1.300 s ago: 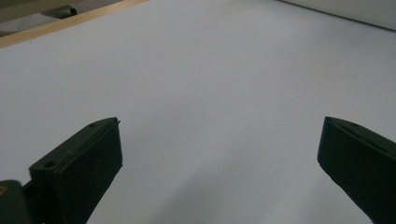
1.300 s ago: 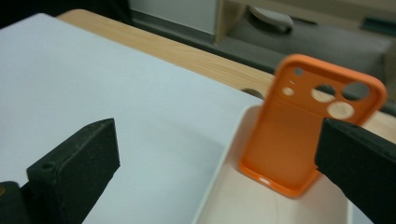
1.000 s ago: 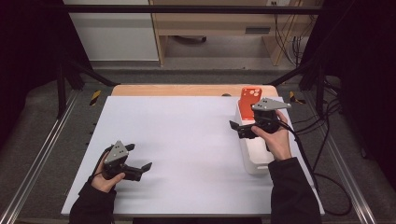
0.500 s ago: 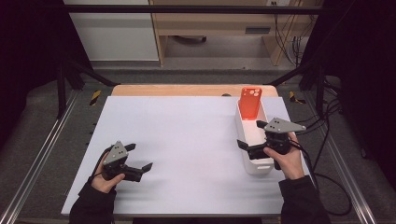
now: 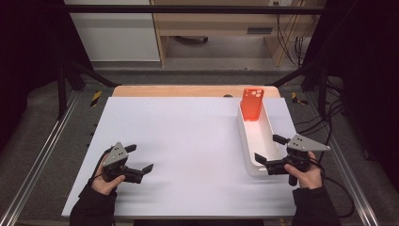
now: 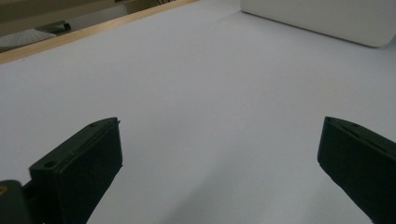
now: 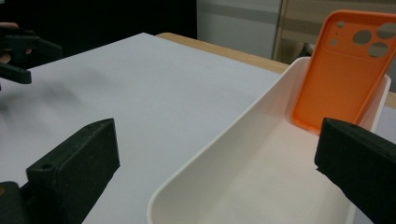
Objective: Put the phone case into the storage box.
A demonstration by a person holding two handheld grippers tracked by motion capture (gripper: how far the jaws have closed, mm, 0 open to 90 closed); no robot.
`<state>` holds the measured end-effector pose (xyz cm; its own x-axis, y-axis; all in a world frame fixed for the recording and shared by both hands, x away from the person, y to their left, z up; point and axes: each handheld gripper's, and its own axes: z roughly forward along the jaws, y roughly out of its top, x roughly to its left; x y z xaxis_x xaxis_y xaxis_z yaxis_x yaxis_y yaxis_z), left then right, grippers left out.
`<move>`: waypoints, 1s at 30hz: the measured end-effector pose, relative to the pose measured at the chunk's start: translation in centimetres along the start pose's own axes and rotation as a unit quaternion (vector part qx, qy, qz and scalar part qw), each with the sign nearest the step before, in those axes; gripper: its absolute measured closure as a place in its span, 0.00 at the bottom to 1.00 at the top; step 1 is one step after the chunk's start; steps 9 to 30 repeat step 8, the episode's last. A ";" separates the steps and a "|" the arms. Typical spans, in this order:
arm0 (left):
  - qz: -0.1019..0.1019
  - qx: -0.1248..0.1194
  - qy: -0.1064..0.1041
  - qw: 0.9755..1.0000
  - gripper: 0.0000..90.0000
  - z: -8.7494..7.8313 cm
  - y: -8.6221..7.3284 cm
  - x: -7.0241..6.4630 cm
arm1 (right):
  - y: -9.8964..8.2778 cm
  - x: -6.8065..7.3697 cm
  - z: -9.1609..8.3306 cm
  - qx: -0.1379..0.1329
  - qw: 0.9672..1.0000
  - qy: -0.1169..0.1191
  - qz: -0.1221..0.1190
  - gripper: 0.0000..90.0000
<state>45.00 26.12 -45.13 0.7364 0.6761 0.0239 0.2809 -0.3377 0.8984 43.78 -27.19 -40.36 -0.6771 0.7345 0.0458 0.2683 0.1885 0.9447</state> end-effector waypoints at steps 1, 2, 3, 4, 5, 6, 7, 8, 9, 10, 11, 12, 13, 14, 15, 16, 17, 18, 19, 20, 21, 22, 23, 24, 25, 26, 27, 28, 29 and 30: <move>0.000 0.000 0.000 1.000 0.00 0.0 0.0 0.0 | -0.3 0.0 -0.3 0.000 1.000 0.005 0.003 0.00; 0.000 -0.001 -0.001 1.000 0.00 0.0 0.0 0.0 | -0.5 -0.1 -0.4 0.000 1.000 0.008 0.004 0.00; 0.000 -0.001 -0.001 1.000 0.00 0.0 0.0 0.0 | -0.7 -0.1 -0.6 0.000 1.000 0.008 0.003 0.00; 0.001 -0.001 -0.001 1.000 0.00 0.0 0.1 0.0 | -0.9 -0.2 -0.7 -0.001 1.000 0.007 0.002 0.00; 0.001 -0.002 -0.001 1.000 0.00 0.0 0.1 -0.1 | -1.0 -0.3 -0.8 0.004 1.000 0.006 0.002 0.00; 0.000 -0.002 -0.001 1.000 0.00 0.0 0.1 -0.1 | -1.2 -0.4 -0.8 0.005 1.000 0.002 0.003 0.00; 0.001 -0.003 -0.001 1.000 0.00 0.0 0.1 -0.1 | -1.3 -0.4 -0.8 0.006 1.000 -0.002 0.005 0.00; 0.000 -0.004 -0.001 1.000 0.00 0.0 0.1 -0.1 | -1.4 -0.5 -0.8 0.010 1.000 -0.001 0.002 0.00; 0.000 -0.004 -0.001 1.000 0.00 0.0 0.1 -0.1 | -1.4 -0.5 -0.8 0.010 1.000 -0.001 0.002 0.00; 0.000 -0.004 -0.001 1.000 0.00 0.0 0.1 -0.1 | -1.4 -0.5 -0.8 0.010 1.000 -0.001 0.002 0.00; 0.000 -0.004 -0.001 1.000 0.00 0.0 0.1 -0.1 | -1.4 -0.5 -0.8 0.010 1.000 -0.001 0.002 0.00; 0.000 -0.004 -0.001 1.000 0.00 0.0 0.1 -0.1 | -1.4 -0.5 -0.8 0.010 1.000 -0.001 0.002 0.00; 0.000 -0.004 -0.001 1.000 0.00 0.0 0.1 -0.1 | -1.4 -0.5 -0.8 0.010 1.000 -0.001 0.002 0.00; 0.000 -0.004 -0.001 1.000 0.00 0.0 0.1 -0.1 | -1.4 -0.5 -0.8 0.010 1.000 -0.001 0.002 0.00; 0.000 -0.004 -0.001 1.000 0.00 0.0 0.1 -0.1 | -1.4 -0.5 -0.8 0.010 1.000 -0.001 0.002 0.00; 0.000 -0.004 -0.001 1.000 0.00 0.0 0.1 -0.1 | -1.4 -0.5 -0.8 0.010 1.000 -0.001 0.002 0.00; 0.000 -0.004 -0.001 1.000 0.00 0.0 0.1 -0.1 | -1.4 -0.5 -0.8 0.010 1.000 -0.001 0.002 0.00; 0.000 -0.004 -0.001 1.000 0.00 0.0 0.1 -0.1 | -1.4 -0.5 -0.8 0.010 1.000 -0.001 0.002 0.00; 0.000 -0.004 -0.001 1.000 0.00 0.0 0.1 -0.1 | -1.4 -0.5 -0.8 0.010 1.000 -0.001 0.002 0.00; 0.000 -0.004 -0.001 1.000 0.00 0.0 0.1 -0.1 | -1.4 -0.5 -0.8 0.010 1.000 -0.001 0.002 0.00; 0.000 -0.004 -0.001 1.000 0.00 0.0 0.1 -0.1 | -1.4 -0.5 -0.8 0.010 1.000 -0.001 0.002 0.00; 0.000 -0.004 -0.001 1.000 0.00 0.0 0.1 -0.1 | -1.4 -0.5 -0.8 0.010 1.000 -0.001 0.002 0.00; 0.000 -0.004 -0.001 1.000 0.00 0.0 0.1 -0.1 | -1.4 -0.5 -0.8 0.010 1.000 -0.001 0.002 0.00; 0.000 -0.004 -0.001 1.000 0.00 0.0 0.1 -0.1 | -1.4 -0.5 -0.8 0.010 1.000 -0.001 0.002 0.00; 0.000 -0.004 -0.001 1.000 0.00 0.0 0.1 -0.1 | -1.4 -0.5 -0.8 0.010 1.000 -0.001 0.002 0.00; 0.000 -0.004 -0.001 1.000 0.00 0.0 0.1 -0.1 | -1.4 -0.5 -0.8 0.010 1.000 -0.001 0.002 0.00; 0.000 -0.004 -0.001 1.000 0.00 0.0 0.1 -0.1 | -1.4 -0.5 -0.8 0.010 1.000 -0.001 0.002 0.00; 0.000 -0.004 -0.001 1.000 0.00 0.0 0.1 -0.1 | -1.4 -0.5 -0.8 0.010 1.000 -0.001 0.002 0.00; 0.000 -0.004 -0.001 1.000 0.00 0.0 0.1 -0.1 | -1.4 -0.5 -0.8 0.010 1.000 -0.001 0.002 0.00; 0.000 -0.004 -0.001 1.000 0.00 0.0 0.1 -0.1 | -1.4 -0.5 -0.8 0.010 1.000 -0.001 0.002 0.00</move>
